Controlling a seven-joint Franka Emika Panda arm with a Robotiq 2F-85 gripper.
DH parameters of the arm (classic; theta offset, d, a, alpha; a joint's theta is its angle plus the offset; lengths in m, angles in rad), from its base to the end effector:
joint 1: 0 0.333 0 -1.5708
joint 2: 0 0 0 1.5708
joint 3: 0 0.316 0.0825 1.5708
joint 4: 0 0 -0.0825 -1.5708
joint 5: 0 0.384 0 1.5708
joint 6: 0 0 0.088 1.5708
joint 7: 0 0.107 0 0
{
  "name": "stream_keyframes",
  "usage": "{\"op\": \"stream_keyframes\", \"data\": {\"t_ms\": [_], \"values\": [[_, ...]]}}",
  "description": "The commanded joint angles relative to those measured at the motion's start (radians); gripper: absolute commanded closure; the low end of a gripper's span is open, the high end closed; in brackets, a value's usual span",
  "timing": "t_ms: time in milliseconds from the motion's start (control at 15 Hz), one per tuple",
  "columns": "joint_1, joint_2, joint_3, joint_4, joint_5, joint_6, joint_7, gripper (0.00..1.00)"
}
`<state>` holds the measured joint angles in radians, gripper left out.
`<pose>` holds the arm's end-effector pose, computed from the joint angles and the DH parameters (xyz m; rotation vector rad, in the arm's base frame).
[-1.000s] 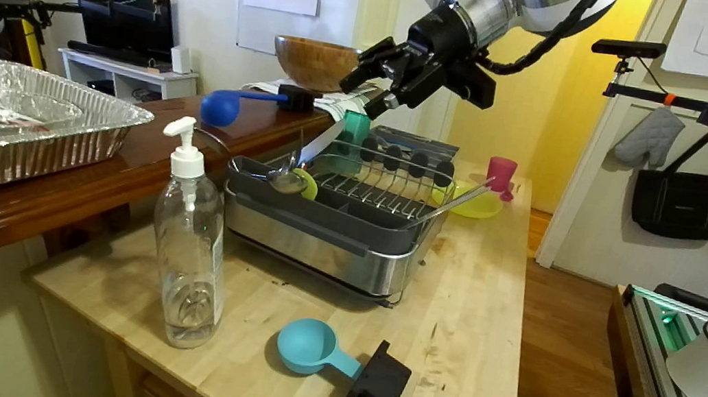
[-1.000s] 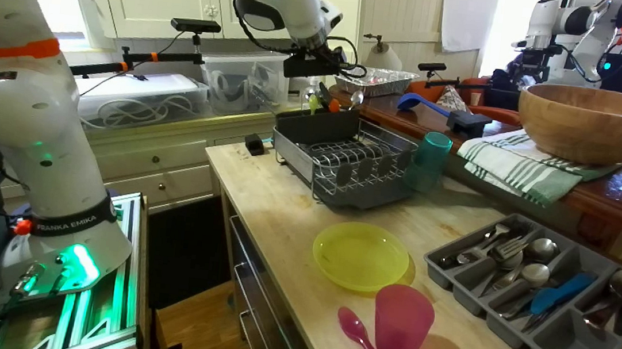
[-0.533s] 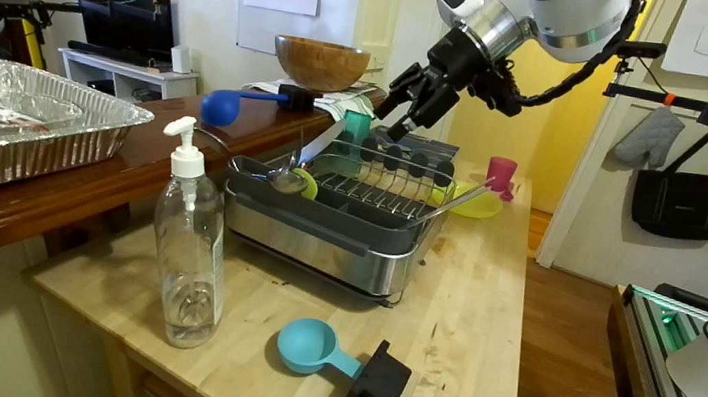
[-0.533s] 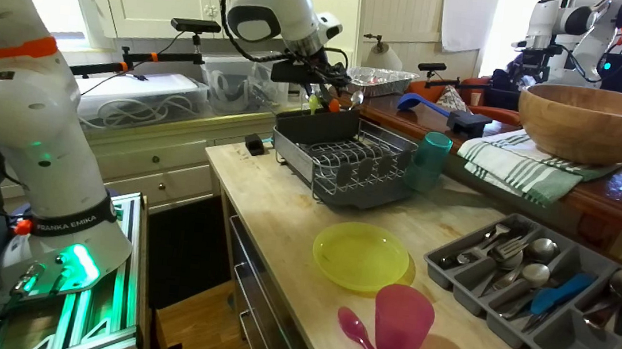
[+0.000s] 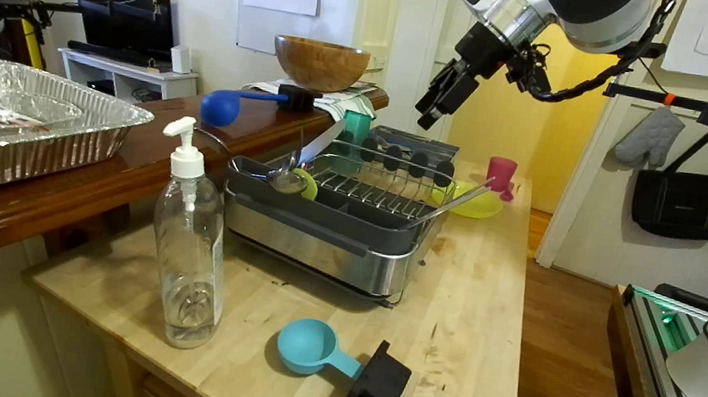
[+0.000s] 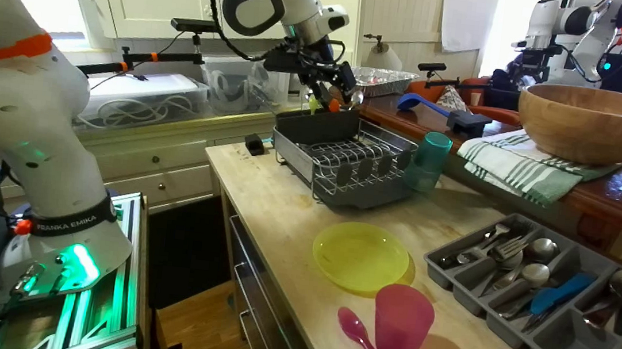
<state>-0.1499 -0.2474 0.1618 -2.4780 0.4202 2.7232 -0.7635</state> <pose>0.4831 -0.0077 0.4332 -2.9331 -0.6528 -0.8215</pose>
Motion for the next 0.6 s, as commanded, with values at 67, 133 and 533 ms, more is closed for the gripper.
{"op": "stream_keyframes", "data": {"t_ms": [67,133,533], "values": [[0.017,-0.107,-0.083,-0.016,-0.281,-0.135,0.325,0.0],[0.01,-0.116,-0.093,-0.014,-0.336,-0.155,0.39,0.0],[0.033,-0.138,-0.16,-0.039,-0.439,-0.188,0.563,0.0]]}}
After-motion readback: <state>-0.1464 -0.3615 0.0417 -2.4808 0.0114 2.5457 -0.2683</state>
